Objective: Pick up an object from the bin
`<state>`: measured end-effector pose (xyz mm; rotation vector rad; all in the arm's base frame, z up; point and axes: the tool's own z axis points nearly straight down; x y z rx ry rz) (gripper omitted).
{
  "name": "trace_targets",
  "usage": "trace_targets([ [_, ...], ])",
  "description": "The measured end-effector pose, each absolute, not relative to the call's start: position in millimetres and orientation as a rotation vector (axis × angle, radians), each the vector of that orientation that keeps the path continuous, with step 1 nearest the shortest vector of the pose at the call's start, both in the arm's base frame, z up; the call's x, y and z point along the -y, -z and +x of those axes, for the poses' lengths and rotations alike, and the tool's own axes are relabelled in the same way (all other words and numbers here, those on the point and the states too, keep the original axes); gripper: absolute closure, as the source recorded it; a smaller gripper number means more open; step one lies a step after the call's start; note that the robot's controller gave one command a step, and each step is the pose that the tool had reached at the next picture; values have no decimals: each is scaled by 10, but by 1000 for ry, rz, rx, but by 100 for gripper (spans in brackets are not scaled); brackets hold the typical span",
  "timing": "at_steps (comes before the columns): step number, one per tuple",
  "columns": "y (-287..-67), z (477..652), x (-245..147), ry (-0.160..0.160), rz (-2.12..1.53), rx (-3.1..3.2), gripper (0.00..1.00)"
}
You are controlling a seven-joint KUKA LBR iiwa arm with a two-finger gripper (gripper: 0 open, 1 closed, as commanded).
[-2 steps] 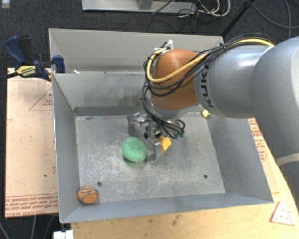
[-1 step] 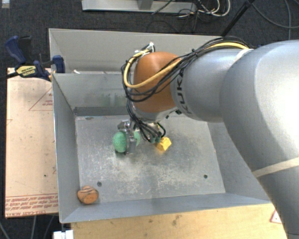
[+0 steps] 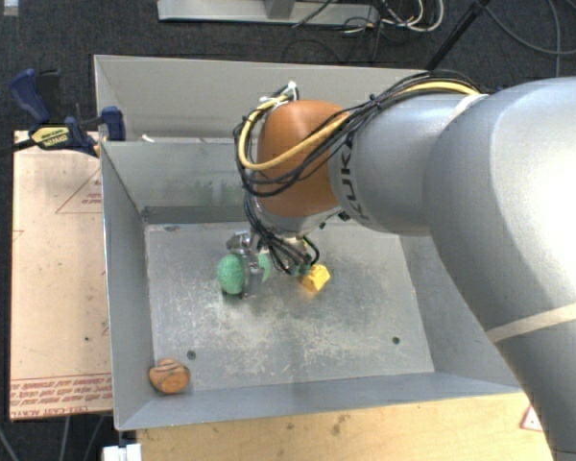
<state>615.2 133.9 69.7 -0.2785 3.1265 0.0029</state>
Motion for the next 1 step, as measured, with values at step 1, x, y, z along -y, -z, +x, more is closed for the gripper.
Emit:
trace_targets([
  [1, -2566, 6204, -930, -1, -277, -3116, 100],
])
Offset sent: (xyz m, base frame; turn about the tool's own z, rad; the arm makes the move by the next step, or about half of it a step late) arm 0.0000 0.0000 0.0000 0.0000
